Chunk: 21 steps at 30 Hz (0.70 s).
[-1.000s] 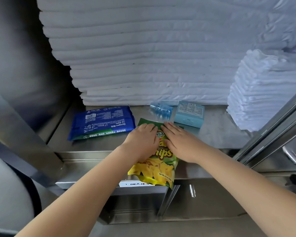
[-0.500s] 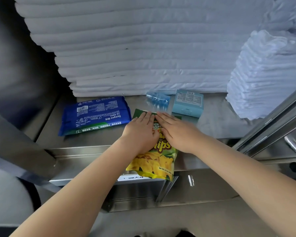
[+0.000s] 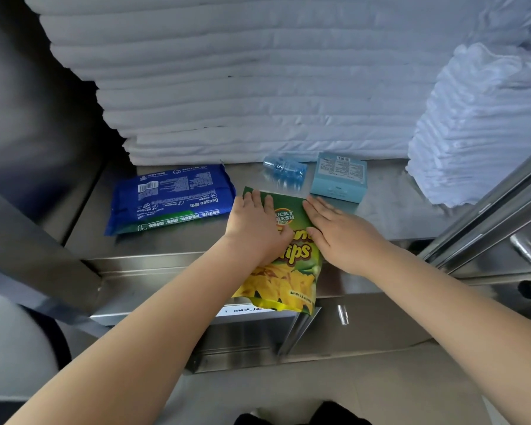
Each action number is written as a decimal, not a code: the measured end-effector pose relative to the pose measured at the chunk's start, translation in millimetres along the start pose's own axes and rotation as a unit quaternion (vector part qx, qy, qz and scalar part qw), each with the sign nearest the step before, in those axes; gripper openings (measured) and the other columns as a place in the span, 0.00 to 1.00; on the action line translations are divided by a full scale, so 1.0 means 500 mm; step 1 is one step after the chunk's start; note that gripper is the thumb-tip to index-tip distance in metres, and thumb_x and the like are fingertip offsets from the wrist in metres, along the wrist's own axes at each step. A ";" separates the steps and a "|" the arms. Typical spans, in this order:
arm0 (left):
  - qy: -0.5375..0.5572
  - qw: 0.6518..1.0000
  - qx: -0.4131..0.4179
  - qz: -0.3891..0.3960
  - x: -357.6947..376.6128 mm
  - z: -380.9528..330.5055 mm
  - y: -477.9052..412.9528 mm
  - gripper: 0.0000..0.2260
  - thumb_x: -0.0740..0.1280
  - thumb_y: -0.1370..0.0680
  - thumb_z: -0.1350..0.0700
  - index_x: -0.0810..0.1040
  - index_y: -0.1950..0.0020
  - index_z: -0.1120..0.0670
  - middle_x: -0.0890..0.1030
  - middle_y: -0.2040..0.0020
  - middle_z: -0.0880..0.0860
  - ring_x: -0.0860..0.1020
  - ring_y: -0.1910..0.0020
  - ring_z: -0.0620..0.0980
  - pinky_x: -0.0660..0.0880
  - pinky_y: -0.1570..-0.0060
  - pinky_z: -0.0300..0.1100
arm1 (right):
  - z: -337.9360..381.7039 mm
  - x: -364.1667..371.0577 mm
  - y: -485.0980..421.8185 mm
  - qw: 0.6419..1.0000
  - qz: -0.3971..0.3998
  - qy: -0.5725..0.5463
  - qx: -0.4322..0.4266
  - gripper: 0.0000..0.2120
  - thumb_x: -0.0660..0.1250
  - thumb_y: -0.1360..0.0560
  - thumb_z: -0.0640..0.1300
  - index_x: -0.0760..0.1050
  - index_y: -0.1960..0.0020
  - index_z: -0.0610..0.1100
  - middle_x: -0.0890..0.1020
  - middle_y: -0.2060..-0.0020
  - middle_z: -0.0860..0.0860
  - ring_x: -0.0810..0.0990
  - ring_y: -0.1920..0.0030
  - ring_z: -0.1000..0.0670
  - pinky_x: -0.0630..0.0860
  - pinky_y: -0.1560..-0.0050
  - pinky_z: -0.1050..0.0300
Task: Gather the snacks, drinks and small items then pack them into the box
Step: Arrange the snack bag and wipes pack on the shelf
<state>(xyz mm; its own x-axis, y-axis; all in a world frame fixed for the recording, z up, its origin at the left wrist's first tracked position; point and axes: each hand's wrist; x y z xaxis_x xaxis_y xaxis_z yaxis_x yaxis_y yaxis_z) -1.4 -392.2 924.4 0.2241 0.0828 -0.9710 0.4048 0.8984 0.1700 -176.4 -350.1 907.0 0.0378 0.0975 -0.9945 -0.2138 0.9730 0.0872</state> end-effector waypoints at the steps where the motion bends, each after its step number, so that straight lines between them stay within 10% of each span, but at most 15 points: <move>1: 0.011 1.000 0.001 -0.002 0.001 0.004 0.001 0.32 0.43 0.21 0.40 0.46 0.23 0.59 0.49 0.23 0.61 0.49 0.24 0.58 0.46 0.27 0.52 | 0.002 -0.006 -0.003 1.000 0.009 0.007 0.001 0.28 0.42 0.19 0.56 0.43 0.22 0.46 0.45 0.23 0.51 0.45 0.24 0.53 0.46 0.26 0.57; 10: 0.134 0.981 0.006 -0.138 0.034 0.088 0.040 0.28 0.49 0.19 0.44 0.49 0.23 0.55 0.50 0.22 0.55 0.46 0.24 0.52 0.43 0.27 0.46 | 0.040 -0.022 -0.045 0.998 0.036 0.031 -0.034 0.30 0.41 0.19 0.58 0.40 0.23 0.44 0.43 0.23 0.48 0.42 0.24 0.52 0.39 0.31 0.60; 21: 0.139 0.977 -0.121 -0.107 0.106 0.257 0.101 0.24 0.46 0.18 0.45 0.46 0.23 0.48 0.47 0.22 0.50 0.44 0.24 0.50 0.45 0.27 0.49 | 0.030 -0.031 -0.061 0.995 0.049 0.068 -0.051 0.28 0.40 0.18 0.54 0.38 0.23 0.44 0.40 0.23 0.49 0.40 0.24 0.54 0.35 0.32 0.64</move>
<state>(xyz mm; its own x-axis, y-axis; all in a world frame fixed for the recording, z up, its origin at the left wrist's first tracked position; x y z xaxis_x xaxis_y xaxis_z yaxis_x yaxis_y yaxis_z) 144.5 -397.8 903.1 -0.1058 -0.0349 -0.9938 0.1870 0.9809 -0.0544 -155.9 -378.4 920.6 -0.1179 0.1543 -0.9810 -0.3073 0.9337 0.1838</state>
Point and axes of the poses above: each hand's wrist, its own y-axis away from the middle knuckle, its own x-axis out of the palm, z = x × y
